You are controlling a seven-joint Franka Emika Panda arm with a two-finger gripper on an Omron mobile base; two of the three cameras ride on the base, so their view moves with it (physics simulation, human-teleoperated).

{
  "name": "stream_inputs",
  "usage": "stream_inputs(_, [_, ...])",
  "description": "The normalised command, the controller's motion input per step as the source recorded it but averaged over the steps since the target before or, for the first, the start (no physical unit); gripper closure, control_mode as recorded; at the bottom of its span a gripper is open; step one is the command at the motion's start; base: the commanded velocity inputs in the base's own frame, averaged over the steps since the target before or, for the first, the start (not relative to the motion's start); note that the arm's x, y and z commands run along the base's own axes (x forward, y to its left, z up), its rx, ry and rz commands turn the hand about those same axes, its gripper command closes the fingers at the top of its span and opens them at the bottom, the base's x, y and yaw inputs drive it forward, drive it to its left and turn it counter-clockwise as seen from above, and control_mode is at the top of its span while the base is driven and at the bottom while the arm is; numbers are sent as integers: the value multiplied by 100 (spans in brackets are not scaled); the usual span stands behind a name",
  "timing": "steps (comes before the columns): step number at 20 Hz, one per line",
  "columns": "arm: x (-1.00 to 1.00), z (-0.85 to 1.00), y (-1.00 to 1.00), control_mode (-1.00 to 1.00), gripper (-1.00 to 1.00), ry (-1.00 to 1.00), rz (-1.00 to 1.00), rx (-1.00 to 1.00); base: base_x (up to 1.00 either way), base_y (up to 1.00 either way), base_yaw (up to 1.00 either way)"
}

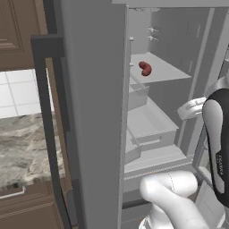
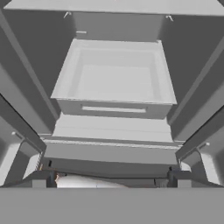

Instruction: Retrieve the sausage and cheese from the fridge and place them on the cutting board on the counter.

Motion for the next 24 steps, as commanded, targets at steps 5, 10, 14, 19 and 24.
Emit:
stream_inputs(5, [18, 38, -2, -100, -100, 0, -18, 0, 0, 0, 0])
stream_inputs(10, [70, 6, 13, -100, -100, -3, -19, 0, 0, 0, 0])
stream_inputs(14, [77, 1, 7, -100, -100, -5, -16, 0, 0, 0, 0])
stream_inputs(19, [62, 16, 0, -100, -100, -2, -10, 7, 0, 0, 0])
stream_inputs(24, [83, 0, 0, -100, -100, 0, -3, 1, 0, 0, 0])
